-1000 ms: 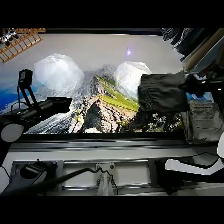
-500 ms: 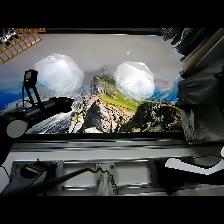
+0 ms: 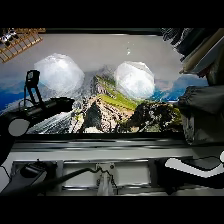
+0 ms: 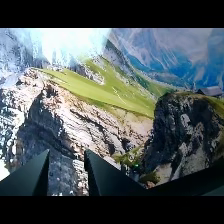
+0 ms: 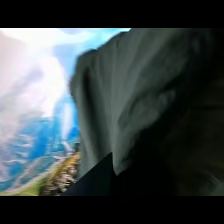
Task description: Fold the clothes and pants, and hang the long-sleeved shirts on hangers.
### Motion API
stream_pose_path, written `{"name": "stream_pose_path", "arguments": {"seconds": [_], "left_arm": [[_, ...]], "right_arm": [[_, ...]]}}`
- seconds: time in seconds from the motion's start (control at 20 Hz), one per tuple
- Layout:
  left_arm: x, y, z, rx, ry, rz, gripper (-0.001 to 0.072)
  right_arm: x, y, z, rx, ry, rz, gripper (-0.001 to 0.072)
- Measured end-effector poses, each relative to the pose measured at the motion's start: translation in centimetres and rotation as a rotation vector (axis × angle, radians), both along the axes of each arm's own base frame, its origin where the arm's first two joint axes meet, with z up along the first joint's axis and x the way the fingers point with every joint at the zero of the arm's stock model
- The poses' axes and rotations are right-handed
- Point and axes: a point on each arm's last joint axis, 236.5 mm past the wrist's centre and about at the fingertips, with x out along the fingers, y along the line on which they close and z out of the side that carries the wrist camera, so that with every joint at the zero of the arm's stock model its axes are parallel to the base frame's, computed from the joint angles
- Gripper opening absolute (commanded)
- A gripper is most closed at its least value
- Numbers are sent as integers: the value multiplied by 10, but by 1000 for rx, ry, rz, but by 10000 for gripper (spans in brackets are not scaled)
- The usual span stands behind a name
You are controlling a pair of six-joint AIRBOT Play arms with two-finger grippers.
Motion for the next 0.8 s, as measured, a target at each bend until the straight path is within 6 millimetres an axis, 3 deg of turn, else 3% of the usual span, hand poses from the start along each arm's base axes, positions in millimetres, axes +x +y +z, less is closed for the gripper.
{"name": "stream_pose_path", "arguments": {"seconds": [0.2, 0.8], "left_arm": [[0, 0, 0, 0, 0, 0, 232], [-6, 0, -6, 12, 32, -11, 232]], "right_arm": [[-30, -1, -13, -25, 91, -52, 24], [-117, -17, -78, -90, 260, -191, 25]]}}
